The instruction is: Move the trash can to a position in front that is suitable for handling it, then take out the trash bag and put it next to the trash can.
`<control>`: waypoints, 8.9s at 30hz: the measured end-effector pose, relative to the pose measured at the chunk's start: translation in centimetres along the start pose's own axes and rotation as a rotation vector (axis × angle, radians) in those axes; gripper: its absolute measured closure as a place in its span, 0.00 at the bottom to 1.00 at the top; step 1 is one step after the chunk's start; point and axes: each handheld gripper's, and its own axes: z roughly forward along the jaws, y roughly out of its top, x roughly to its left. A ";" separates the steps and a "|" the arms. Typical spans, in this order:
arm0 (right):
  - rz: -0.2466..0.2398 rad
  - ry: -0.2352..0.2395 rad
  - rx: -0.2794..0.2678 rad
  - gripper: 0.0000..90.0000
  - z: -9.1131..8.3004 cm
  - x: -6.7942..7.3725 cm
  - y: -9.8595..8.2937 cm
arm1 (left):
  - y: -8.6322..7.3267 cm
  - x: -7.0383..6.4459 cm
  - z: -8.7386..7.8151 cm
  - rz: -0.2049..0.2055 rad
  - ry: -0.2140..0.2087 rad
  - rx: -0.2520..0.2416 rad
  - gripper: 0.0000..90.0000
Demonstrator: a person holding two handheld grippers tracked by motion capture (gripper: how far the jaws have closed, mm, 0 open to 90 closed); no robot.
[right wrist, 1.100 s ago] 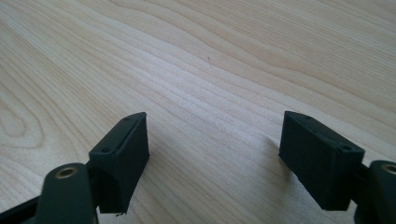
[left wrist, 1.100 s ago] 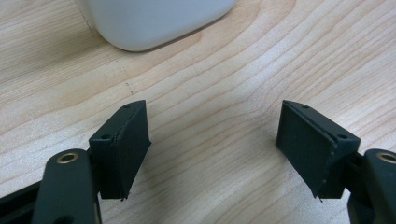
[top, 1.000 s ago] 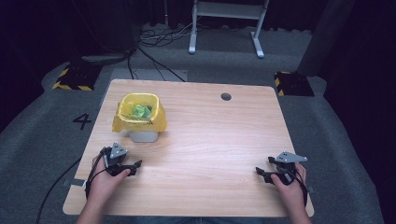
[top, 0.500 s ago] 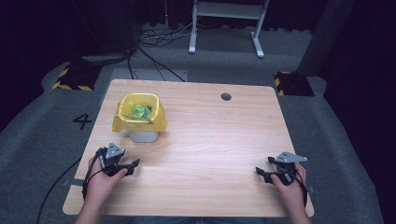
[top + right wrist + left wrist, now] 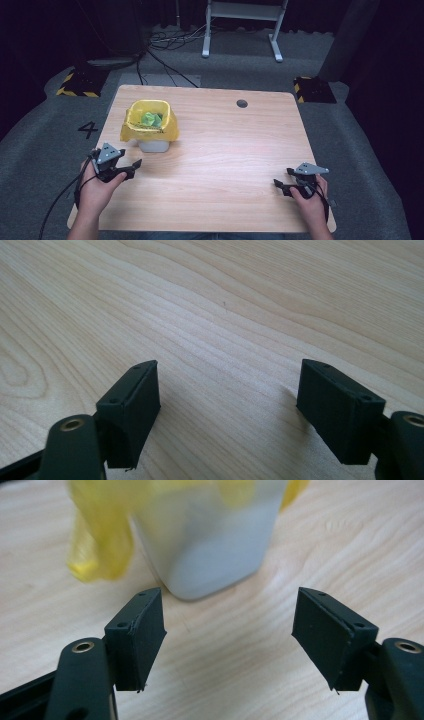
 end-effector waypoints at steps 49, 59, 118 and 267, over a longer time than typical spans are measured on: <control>0.000 0.001 0.000 0.28 0.0 0.0 0.0 | 8.9 4.1 3.4 -0.001 -0.018 -0.068 0.38; -0.001 -0.001 -0.001 0.28 0.0 0.0 0.0 | 9.1 2.9 3.4 0.012 -0.040 -0.050 0.38; -0.081 0.060 -0.083 0.23 0.0 5.9 2.8 | 5.8 -7.7 -2.1 0.147 -0.135 -0.067 0.25; -0.329 0.045 -0.436 0.88 -6.0 10.5 15.5 | 11.2 -17.5 3.2 0.460 -0.349 -0.278 0.93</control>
